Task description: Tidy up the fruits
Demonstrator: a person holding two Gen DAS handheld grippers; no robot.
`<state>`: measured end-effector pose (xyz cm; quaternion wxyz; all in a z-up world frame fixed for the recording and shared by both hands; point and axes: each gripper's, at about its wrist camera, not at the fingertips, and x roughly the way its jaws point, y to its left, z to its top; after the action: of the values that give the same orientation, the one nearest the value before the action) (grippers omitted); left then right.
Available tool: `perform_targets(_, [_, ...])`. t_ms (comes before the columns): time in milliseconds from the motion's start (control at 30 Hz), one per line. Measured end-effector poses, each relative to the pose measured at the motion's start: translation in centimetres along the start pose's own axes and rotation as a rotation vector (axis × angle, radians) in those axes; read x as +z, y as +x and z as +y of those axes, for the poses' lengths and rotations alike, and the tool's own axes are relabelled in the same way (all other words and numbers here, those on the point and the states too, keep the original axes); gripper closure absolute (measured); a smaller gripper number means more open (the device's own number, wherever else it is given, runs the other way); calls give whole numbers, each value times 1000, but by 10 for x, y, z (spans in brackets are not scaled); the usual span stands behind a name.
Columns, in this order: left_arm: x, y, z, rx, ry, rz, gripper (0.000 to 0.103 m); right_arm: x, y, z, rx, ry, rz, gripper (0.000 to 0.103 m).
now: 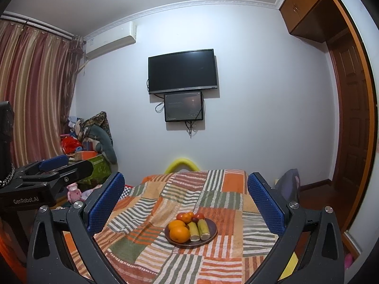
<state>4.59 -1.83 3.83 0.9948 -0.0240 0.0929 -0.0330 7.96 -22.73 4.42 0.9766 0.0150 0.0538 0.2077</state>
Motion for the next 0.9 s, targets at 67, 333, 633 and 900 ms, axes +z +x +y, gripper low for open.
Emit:
perform_targets(67, [0,0,-1,1,3,-1,0,0,0,0,-1,1,0,0])
perform_targets(333, [0,-4,-5,15,19,-21,0,1,-1,0,-8,-1,0,0])
perform_targets(633, [2,-6,-5,22,24,-30,0,2,-2,-1,-20,8,-2,0])
perform_targets(900, [3,-5,-5,5,31,-20,0,2,-3,1,-32,10,-9,0])
